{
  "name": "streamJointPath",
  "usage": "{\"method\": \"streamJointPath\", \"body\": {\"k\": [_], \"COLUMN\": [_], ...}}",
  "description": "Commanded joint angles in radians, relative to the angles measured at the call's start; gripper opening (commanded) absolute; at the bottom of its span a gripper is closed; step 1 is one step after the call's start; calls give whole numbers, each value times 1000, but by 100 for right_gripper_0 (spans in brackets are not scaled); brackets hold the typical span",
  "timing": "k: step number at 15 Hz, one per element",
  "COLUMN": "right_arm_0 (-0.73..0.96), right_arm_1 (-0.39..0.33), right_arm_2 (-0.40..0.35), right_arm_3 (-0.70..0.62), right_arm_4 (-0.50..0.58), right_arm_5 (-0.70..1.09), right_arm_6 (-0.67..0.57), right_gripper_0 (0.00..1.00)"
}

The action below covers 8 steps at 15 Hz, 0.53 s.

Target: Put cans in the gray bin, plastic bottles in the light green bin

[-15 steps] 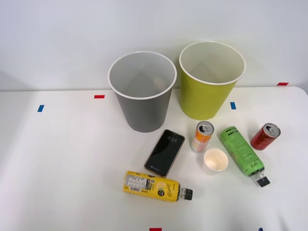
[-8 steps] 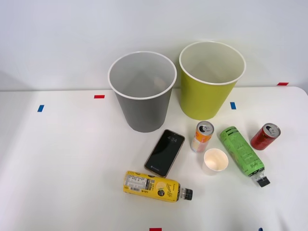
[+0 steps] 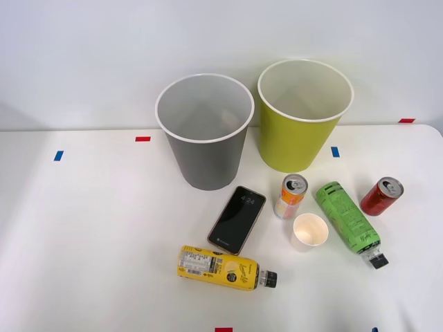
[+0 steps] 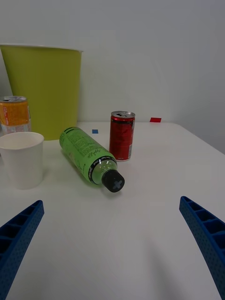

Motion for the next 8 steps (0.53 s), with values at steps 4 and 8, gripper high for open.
{"method": "streamJointPath", "body": {"k": [4,8], "right_arm_0": [0,0], "right_arm_1": [0,0], "right_arm_2": [0,0], "right_arm_3": [0,0], "right_arm_4": [0,0], "right_arm_5": [0,0], "right_arm_6": [0,0], "right_gripper_0": [100,100]}}
